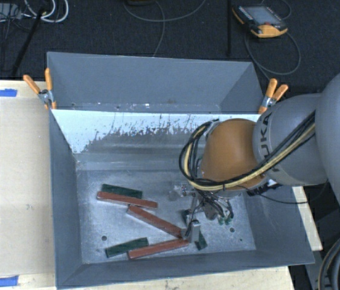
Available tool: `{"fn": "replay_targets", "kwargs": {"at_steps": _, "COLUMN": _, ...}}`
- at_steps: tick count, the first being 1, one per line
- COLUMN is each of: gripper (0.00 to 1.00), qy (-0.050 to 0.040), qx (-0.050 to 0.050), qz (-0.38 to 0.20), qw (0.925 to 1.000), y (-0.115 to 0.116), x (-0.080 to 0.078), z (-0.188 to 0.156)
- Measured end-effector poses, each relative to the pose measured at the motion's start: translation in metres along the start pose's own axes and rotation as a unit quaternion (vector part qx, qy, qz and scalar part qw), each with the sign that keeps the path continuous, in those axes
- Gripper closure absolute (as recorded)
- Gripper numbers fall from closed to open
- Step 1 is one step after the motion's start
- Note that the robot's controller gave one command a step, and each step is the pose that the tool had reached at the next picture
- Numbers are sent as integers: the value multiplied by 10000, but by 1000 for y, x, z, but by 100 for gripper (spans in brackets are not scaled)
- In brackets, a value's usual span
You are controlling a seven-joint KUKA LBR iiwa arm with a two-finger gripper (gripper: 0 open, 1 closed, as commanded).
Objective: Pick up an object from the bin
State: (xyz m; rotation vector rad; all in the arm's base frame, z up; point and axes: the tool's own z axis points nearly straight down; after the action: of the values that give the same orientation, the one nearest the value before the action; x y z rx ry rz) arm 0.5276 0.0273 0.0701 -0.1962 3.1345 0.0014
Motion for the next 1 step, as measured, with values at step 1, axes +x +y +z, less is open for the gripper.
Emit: {"fn": "replay_targets", "kwargs": {"at_steps": 1, "gripper": 0, "qy": -5, "qx": 22, "qz": -290, "qw": 9996, "y": -73, "x": -7, "z": 0}}
